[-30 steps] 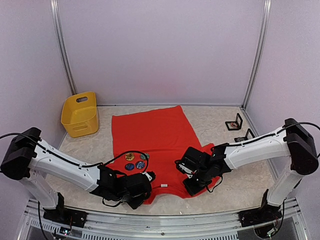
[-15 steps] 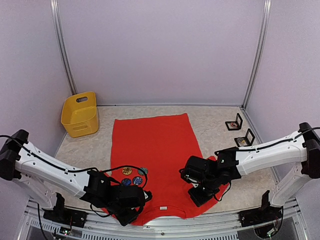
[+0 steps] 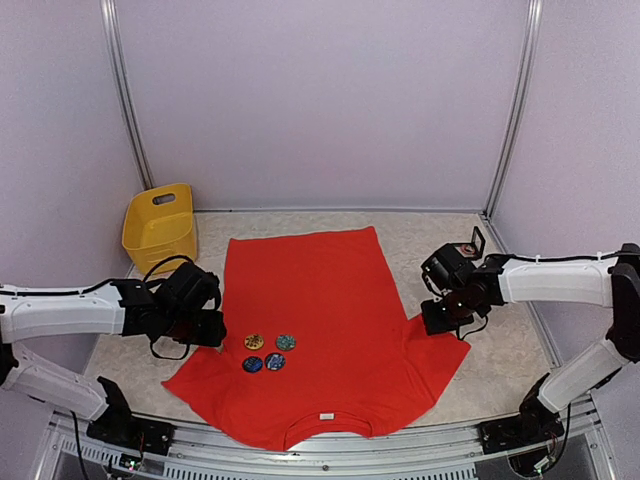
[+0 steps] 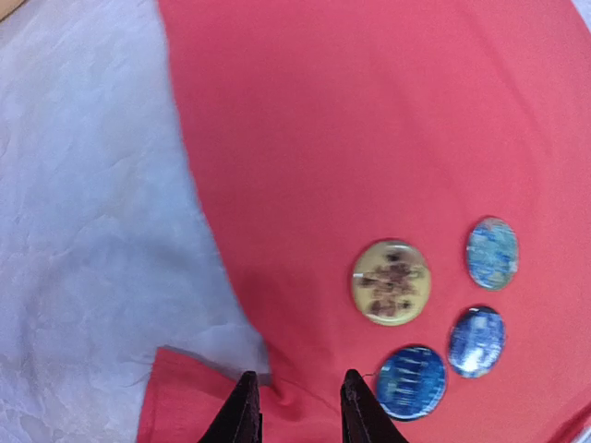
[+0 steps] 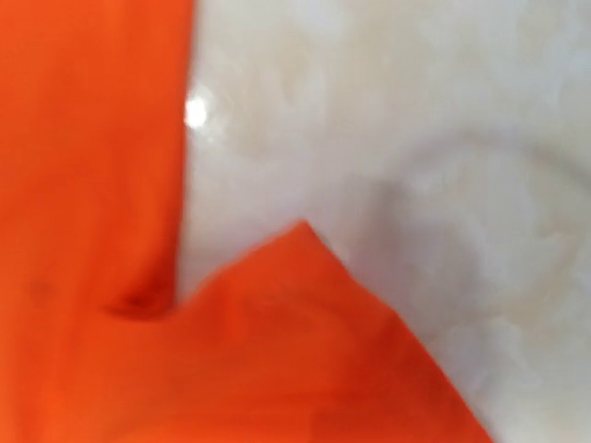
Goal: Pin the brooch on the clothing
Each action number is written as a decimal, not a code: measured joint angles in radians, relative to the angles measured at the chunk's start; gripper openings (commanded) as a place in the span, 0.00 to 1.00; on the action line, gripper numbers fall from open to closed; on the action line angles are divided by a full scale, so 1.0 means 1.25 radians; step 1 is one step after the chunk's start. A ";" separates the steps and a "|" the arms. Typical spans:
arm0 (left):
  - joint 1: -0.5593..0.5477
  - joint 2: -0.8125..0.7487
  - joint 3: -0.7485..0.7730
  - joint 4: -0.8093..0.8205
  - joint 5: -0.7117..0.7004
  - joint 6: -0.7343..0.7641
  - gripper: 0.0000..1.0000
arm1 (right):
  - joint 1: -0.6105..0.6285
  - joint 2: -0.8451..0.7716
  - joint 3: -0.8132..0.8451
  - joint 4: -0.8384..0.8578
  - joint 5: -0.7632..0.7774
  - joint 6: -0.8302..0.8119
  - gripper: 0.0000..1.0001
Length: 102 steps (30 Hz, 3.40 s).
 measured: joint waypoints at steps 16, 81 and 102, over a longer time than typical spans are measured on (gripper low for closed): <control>0.127 -0.094 -0.253 0.077 -0.082 -0.189 0.27 | -0.105 -0.049 -0.170 0.080 -0.021 0.037 0.00; 0.122 0.030 0.099 0.052 -0.202 0.040 0.86 | -0.394 0.756 0.841 -0.027 0.384 -0.573 0.28; 0.122 0.030 0.101 0.040 -0.201 0.040 0.86 | -0.399 0.763 0.811 0.049 0.464 -0.641 0.00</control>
